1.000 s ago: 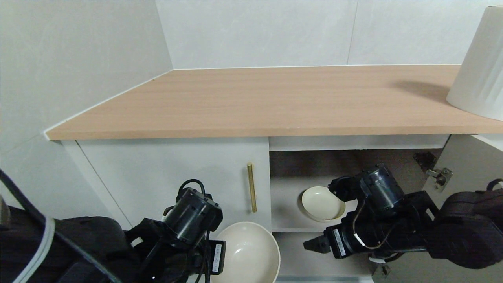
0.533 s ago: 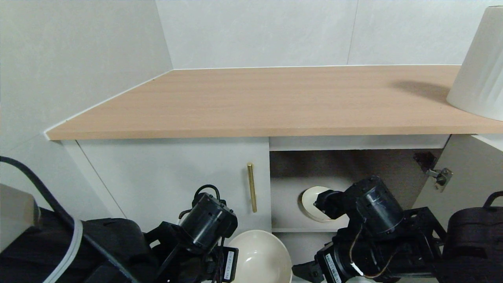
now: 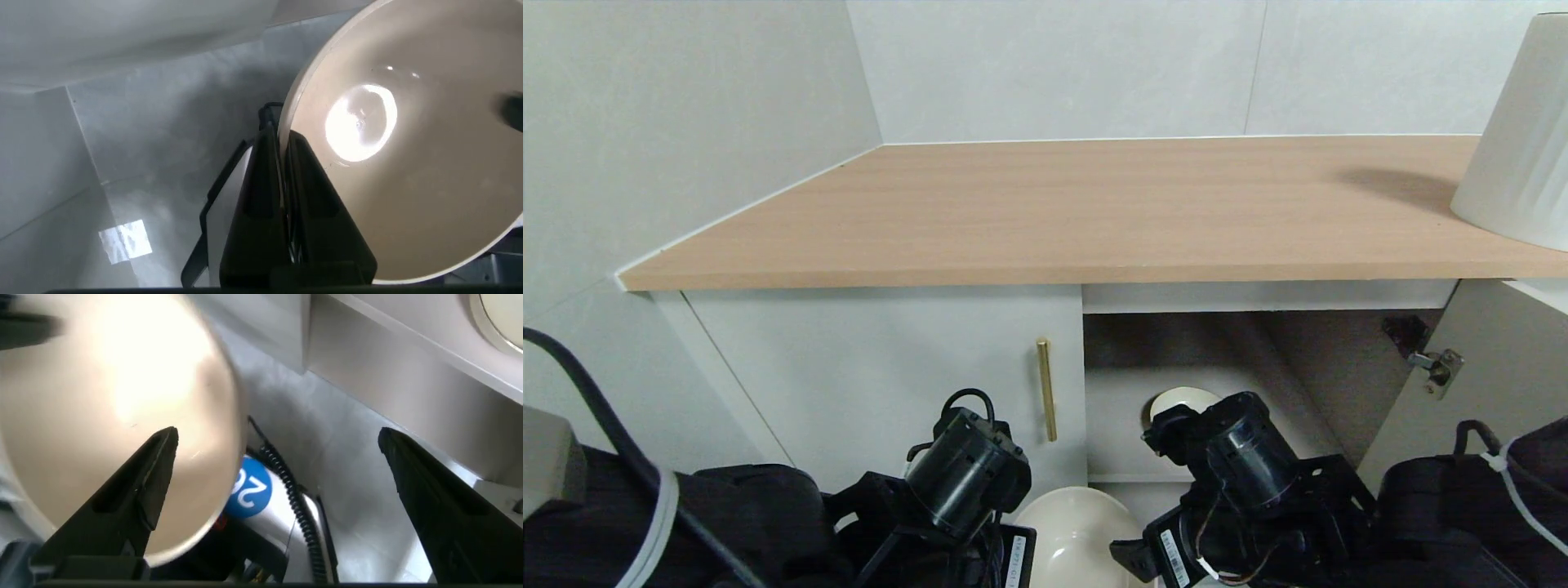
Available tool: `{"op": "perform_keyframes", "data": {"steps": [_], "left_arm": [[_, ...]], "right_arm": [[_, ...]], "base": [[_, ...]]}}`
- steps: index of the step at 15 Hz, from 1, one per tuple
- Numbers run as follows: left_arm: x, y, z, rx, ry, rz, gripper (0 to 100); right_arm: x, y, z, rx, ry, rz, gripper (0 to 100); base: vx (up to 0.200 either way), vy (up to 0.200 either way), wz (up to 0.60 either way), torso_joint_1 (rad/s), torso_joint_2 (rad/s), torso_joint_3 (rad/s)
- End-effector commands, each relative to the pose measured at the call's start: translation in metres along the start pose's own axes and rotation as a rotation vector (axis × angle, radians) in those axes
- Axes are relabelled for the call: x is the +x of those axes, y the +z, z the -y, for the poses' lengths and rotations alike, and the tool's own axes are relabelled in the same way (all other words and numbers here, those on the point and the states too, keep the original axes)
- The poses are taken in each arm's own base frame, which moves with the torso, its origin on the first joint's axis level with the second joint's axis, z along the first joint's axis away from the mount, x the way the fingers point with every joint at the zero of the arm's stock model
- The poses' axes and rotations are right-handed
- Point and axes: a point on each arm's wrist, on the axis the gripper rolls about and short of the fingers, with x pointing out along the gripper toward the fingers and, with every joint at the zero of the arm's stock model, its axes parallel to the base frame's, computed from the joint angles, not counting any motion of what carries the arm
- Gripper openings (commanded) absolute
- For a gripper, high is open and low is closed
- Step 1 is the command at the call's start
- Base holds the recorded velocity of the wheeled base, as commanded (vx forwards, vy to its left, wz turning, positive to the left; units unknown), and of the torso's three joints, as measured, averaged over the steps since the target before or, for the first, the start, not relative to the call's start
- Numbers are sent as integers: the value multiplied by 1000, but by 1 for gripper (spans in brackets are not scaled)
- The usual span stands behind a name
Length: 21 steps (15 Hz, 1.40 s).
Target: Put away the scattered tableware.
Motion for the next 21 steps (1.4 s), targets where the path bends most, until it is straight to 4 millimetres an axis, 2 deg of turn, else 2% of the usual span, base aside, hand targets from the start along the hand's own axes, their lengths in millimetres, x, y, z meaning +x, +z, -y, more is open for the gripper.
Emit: {"op": "perform_keyframes", "data": {"steps": [1, 5, 6, 21], "left_arm": [[-3, 0, 0, -1, -6, 8, 0], [-2, 0, 0, 0, -4, 4, 0], [-1, 0, 0, 1, -2, 1, 0], [1, -3, -1, 4, 9, -10, 0]], "right_arm": [[10, -4, 0, -1, -14, -18, 100], [11, -4, -1, 1, -15, -13, 100], [11, -4, -1, 1, -15, -13, 0], [11, -4, 0, 2, -16, -13, 0]], "base": [[0, 0, 0, 0, 0, 0], [0, 0, 0, 0, 0, 0], [0, 0, 0, 0, 0, 0], [0, 0, 0, 0, 0, 0]]}}
